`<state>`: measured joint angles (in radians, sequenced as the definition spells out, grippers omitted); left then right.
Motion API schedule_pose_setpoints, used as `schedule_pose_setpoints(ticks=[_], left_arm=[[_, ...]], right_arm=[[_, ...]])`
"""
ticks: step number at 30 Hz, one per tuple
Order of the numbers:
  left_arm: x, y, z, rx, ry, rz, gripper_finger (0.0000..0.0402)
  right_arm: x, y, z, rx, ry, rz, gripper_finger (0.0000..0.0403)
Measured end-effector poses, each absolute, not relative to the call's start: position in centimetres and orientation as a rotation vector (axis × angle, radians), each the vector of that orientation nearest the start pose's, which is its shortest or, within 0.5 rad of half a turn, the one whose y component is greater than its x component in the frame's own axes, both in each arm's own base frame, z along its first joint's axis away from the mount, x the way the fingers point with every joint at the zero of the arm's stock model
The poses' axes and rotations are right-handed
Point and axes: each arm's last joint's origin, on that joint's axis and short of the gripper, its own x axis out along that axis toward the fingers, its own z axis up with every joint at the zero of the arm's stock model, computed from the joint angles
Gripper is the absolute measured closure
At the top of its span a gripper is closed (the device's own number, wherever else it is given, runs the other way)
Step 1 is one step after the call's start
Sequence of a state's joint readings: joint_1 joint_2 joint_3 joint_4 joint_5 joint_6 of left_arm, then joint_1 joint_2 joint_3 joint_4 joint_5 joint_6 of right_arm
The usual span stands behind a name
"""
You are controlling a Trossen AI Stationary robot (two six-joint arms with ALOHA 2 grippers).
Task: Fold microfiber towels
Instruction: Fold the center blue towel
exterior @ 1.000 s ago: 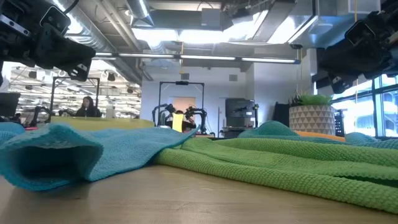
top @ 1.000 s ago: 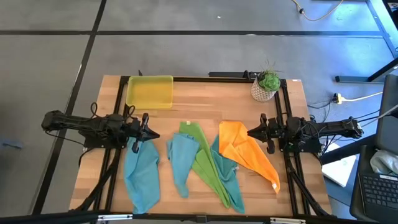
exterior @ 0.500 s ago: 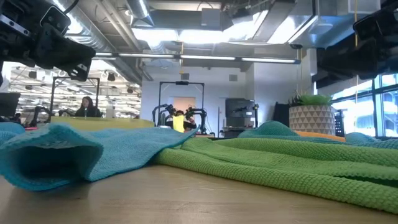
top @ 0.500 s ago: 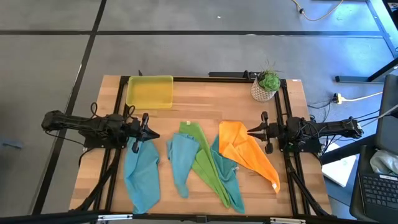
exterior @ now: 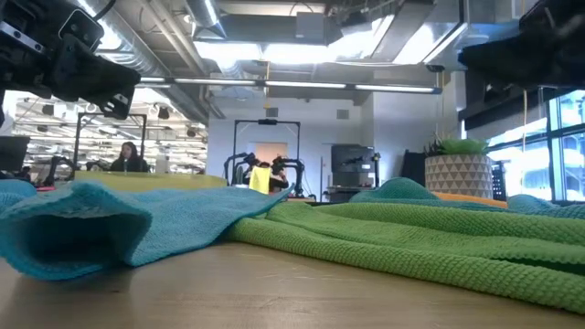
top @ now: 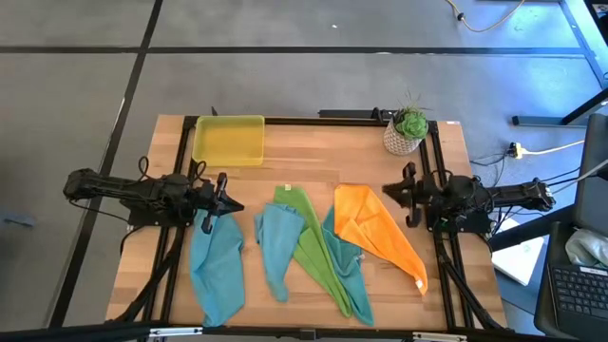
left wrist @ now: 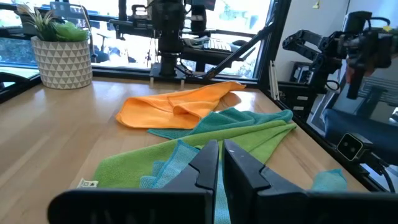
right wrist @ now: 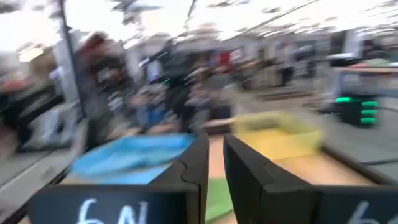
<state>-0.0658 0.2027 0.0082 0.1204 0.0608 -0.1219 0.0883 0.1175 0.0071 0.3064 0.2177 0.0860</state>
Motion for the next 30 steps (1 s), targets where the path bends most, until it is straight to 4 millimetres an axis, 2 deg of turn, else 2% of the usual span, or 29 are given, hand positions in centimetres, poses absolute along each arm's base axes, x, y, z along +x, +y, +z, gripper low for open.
schedule_pose_setpoints(ticks=[4, 7, 12, 14, 17, 22, 27, 30], left_arm=[[10.9, -0.9, 16.1, -0.109, 0.077, -0.122, 0.0388], [11.0, -0.7, 17.1, -0.093, -0.022, -0.077, 0.0388], [10.7, -0.1, 19.4, -0.335, -0.267, 0.076, 0.0388], [10.4, 0.1, 20.9, -0.373, -0.335, 0.117, 0.0388], [10.3, 0.4, 23.5, -0.329, -0.387, 0.156, 0.0388], [10.8, 1.0, 29.0, -0.257, -0.449, 0.241, 0.0388], [13.6, 1.3, 33.8, -0.195, -0.407, 0.279, 0.0388], [16.2, 1.7, 35.8, -0.190, -0.379, 0.317, 0.0388]], right_arm=[[9.8, -0.2, 20.0, 0.174, -0.355, -0.260, 0.0350], [9.6, -0.3, 21.1, 0.214, -0.430, -0.298, 0.0350], [10.4, -0.2, 23.1, 0.274, -0.413, -0.286, 0.0350], [11.1, -0.2, 24.0, 0.271, -0.389, -0.288, 0.0350], [12.5, -0.1, 25.6, 0.259, -0.351, -0.291, 0.0350], [15.6, -0.4, 30.3, 0.232, -0.348, -0.339, 0.0350], [19.1, -2.2, 36.0, 0.225, -0.412, -0.546, 0.0350], [21.6, -3.4, 37.6, 0.194, -0.351, -0.657, 0.0350]])
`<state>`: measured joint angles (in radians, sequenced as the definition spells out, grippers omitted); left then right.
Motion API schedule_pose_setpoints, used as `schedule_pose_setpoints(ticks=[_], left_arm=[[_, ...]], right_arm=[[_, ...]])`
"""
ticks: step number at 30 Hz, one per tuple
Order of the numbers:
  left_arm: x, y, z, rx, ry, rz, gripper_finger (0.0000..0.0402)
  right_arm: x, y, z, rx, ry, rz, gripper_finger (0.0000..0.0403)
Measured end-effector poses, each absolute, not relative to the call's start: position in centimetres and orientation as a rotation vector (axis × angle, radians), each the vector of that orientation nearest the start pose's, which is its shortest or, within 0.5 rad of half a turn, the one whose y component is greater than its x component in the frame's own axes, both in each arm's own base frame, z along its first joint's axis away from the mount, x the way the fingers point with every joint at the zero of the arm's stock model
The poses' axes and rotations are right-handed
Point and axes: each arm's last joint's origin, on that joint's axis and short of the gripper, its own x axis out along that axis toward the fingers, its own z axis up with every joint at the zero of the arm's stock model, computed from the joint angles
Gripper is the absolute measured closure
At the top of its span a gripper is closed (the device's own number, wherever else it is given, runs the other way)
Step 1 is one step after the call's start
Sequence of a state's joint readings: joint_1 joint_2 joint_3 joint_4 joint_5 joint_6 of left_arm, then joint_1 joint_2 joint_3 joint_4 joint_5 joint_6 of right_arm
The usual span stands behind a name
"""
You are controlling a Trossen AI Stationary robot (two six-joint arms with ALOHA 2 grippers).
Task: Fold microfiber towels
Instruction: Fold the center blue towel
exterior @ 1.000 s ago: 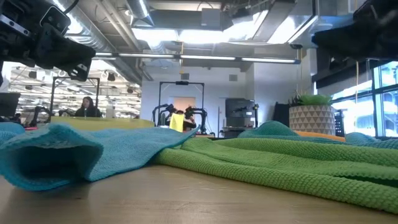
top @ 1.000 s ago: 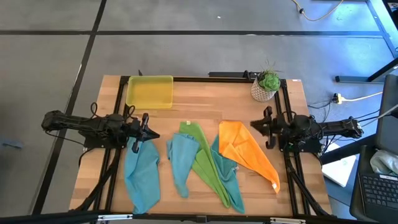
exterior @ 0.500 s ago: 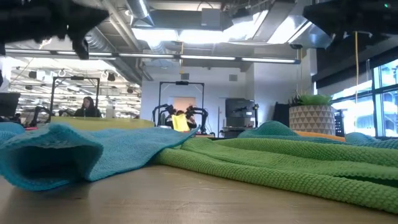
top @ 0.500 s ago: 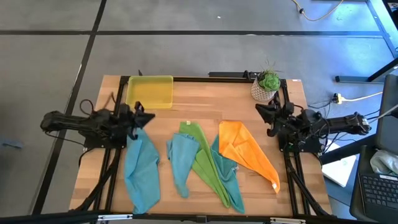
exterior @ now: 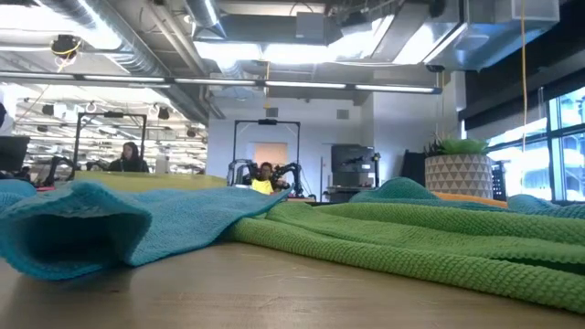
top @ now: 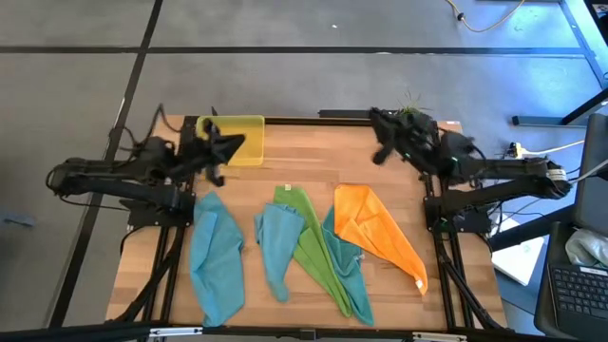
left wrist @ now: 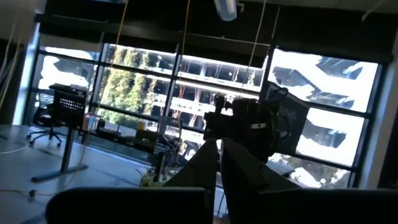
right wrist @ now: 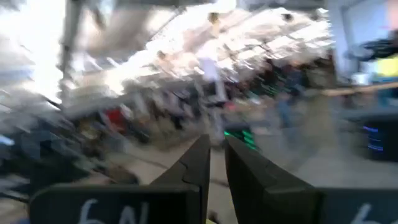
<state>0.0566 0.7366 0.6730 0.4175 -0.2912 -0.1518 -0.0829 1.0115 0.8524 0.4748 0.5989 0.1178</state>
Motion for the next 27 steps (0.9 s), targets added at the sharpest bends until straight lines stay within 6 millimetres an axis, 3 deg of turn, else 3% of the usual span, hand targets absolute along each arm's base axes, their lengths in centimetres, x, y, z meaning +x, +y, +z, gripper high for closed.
schedule_pose_setpoints(ticks=[4, 8, 15, 21, 24, 27], left_arm=[[19.3, 2.0, 37.9, -0.233, -0.357, 0.317, 0.0388], [20.8, 2.0, 39.6, -0.280, -0.376, 0.263, 0.0388], [20.5, 1.8, 41.2, -0.460, -0.436, 0.177, 0.0388], [20.2, 1.8, 41.4, -0.489, -0.450, 0.168, 0.0388], [20.2, 1.8, 41.4, -0.489, -0.446, 0.168, 0.0388], [20.0, 1.8, 41.5, -0.471, -0.445, 0.172, 0.0388]], right_arm=[[24.6, -4.1, 38.6, 0.156, -0.205, -0.609, 0.0350], [26.6, -3.8, 39.5, 0.239, -0.151, -0.479, 0.0350], [27.8, -2.4, 40.7, 0.353, -0.086, -0.087, 0.0350], [27.9, -2.3, 40.8, 0.383, -0.091, -0.060, 0.0350], [28.9, -2.6, 39.7, 0.433, -0.054, -0.131, 0.0348], [31.0, -3.7, 35.9, 0.545, 0.173, -0.160, 0.0328]])
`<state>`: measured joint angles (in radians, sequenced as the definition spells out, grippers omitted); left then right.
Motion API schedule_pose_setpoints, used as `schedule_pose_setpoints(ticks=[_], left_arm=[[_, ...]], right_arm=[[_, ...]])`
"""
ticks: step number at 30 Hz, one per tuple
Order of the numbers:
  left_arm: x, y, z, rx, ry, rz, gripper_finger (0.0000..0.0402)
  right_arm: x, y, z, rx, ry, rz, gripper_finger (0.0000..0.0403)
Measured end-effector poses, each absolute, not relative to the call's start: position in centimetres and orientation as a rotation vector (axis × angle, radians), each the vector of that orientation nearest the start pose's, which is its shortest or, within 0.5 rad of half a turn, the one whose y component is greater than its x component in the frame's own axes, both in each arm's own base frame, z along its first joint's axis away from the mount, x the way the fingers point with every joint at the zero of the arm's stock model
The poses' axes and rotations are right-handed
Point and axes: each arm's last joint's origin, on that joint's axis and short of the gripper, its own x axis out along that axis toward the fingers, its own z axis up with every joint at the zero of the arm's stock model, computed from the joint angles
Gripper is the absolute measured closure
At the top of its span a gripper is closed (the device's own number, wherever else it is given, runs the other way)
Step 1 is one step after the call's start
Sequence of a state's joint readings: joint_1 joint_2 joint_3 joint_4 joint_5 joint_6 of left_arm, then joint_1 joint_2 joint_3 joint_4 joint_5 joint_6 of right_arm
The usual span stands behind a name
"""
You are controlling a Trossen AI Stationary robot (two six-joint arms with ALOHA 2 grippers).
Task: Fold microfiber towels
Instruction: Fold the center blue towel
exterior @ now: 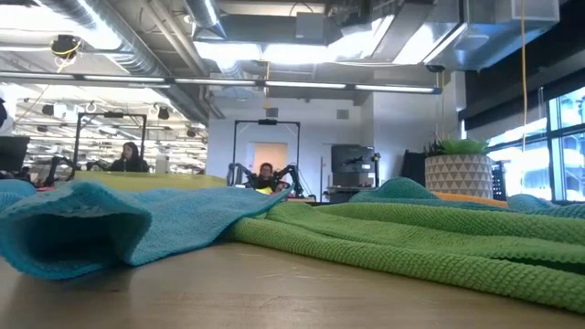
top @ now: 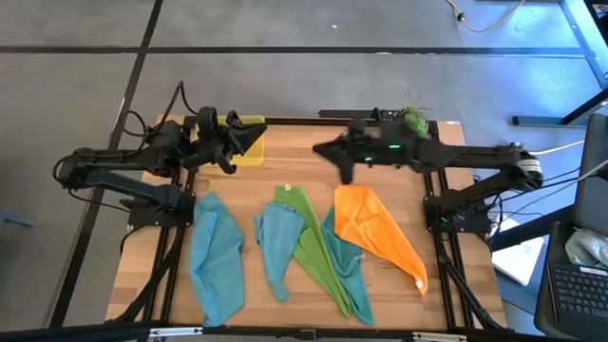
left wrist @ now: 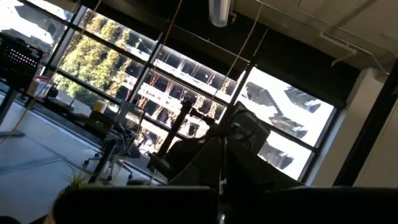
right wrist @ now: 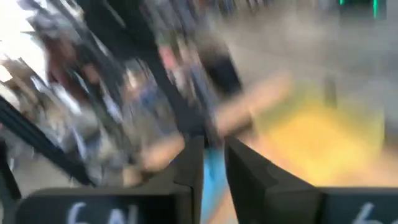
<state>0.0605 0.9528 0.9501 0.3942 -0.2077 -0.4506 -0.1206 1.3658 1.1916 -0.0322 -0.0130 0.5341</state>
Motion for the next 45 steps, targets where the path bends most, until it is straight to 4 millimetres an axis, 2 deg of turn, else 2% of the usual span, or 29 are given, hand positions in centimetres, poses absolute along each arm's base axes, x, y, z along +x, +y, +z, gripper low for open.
schedule_pose_setpoints(ticks=[4, 8, 11, 15, 21, 28, 38, 45], left_arm=[[18.8, 1.7, 41.9, -0.422, -0.453, 0.180, 0.0388], [17.5, 1.6, 42.0, -0.402, -0.409, 0.177, 0.0388], [16.8, 1.5, 41.7, -0.413, -0.353, 0.169, 0.0388], [16.2, 1.3, 41.4, -0.420, -0.301, 0.115, 0.0388], [15.8, 1.3, 41.0, -0.419, -0.248, 0.122, 0.0388], [15.8, 1.3, 40.2, -0.418, -0.159, 0.141, 0.0388], [15.9, 1.2, 39.5, -0.416, -0.079, 0.127, 0.0388], [15.8, 1.2, 39.5, -0.416, -0.080, 0.131, 0.0388]], right_arm=[[33.9, -4.6, 29.9, 0.782, 0.477, -0.162, 0.0269], [36.2, -4.7, 25.3, 0.959, 0.658, -0.102, 0.0209], [37.2, -4.8, 22.7, 1.032, 0.752, -0.078, 0.0180], [38.1, -4.7, 19.7, 1.129, 0.865, -0.047, 0.0171], [39.0, -4.0, 16.1, 1.195, 0.974, -0.062, 0.0182], [39.6, -3.5, 13.4, 1.243, 1.021, -0.132, 0.0188], [39.8, -3.0, 13.4, 1.275, 1.024, -0.101, 0.0192], [39.9, -2.9, 13.2, 1.184, 1.000, -0.128, 0.0232]])
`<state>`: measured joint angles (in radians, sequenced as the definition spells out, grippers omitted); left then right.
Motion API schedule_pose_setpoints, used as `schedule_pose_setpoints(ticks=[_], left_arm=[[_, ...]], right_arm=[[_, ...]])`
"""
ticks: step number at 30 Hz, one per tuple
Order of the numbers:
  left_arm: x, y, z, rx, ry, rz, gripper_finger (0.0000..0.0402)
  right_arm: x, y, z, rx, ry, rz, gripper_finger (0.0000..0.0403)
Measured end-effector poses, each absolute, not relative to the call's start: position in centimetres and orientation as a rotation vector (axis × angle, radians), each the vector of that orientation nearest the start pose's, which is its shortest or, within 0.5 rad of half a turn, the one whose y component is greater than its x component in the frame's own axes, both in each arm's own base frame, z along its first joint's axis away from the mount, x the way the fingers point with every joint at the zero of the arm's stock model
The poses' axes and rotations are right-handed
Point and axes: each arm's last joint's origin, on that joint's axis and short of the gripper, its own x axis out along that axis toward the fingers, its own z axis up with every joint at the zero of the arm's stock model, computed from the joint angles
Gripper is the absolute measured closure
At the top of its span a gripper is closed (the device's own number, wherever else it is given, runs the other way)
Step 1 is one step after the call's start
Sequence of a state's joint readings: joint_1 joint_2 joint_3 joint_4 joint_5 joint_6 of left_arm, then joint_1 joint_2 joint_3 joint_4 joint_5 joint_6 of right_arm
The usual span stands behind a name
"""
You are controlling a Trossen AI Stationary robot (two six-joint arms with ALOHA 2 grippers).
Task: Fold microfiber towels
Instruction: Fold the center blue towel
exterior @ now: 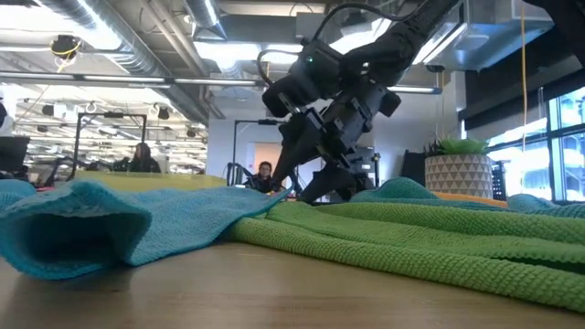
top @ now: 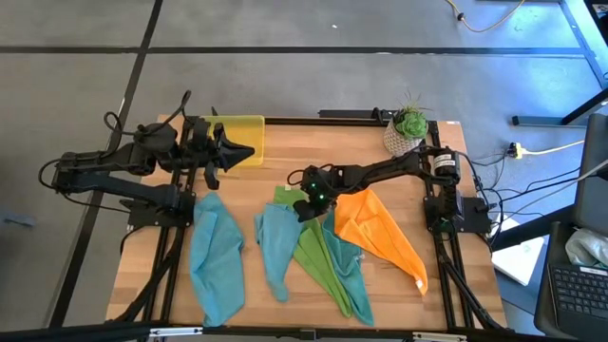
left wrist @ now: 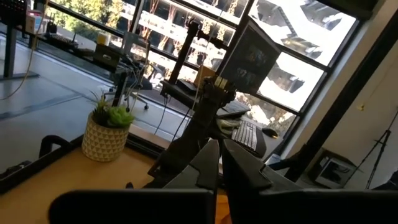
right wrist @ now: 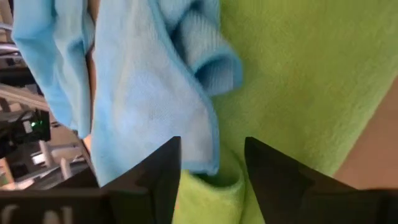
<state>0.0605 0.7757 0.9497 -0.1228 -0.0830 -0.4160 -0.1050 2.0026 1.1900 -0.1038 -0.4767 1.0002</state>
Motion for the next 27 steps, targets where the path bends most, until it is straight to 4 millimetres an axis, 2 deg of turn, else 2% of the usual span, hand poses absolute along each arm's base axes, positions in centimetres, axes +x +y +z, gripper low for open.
schedule_pose_setpoints(ticks=[5, 7, 9, 16, 20, 22, 25, 27], left_arm=[[15.9, 1.2, 39.0, -0.386, -0.031, 0.151, 0.0388], [15.9, 1.3, 38.6, -0.383, 0.006, 0.170, 0.0388], [15.8, 1.3, 38.3, -0.385, 0.032, 0.189, 0.0388], [15.8, 1.2, 38.0, -0.413, 0.071, 0.156, 0.0388], [15.0, 0.9, 37.8, -0.461, 0.112, 0.093, 0.0388], [14.3, 0.9, 37.9, -0.542, 0.114, 0.091, 0.0388], [13.4, 0.7, 38.1, -0.674, 0.101, 0.073, 0.0388], [12.7, 0.6, 38.2, -0.719, 0.098, 0.051, 0.0388]], right_arm=[[39.9, -3.1, 13.3, 1.137, 0.988, -0.119, 0.0314], [39.9, -3.0, 13.3, 1.129, 0.997, -0.075, 0.0364], [39.9, -2.8, 13.4, 1.119, 1.008, -0.009, 0.0390], [40.8, -2.7, 15.0, 1.107, 0.989, 0.112, 0.0397], [41.9, -2.8, 17.9, 1.068, 0.945, 0.169, 0.0396], [42.2, -3.0, 19.5, 1.050, 0.946, 0.185, 0.0397], [42.2, -3.1, 21.8, 1.010, 1.022, 0.201, 0.0399], [41.5, -3.0, 23.2, 0.966, 1.134, 0.173, 0.0399]])
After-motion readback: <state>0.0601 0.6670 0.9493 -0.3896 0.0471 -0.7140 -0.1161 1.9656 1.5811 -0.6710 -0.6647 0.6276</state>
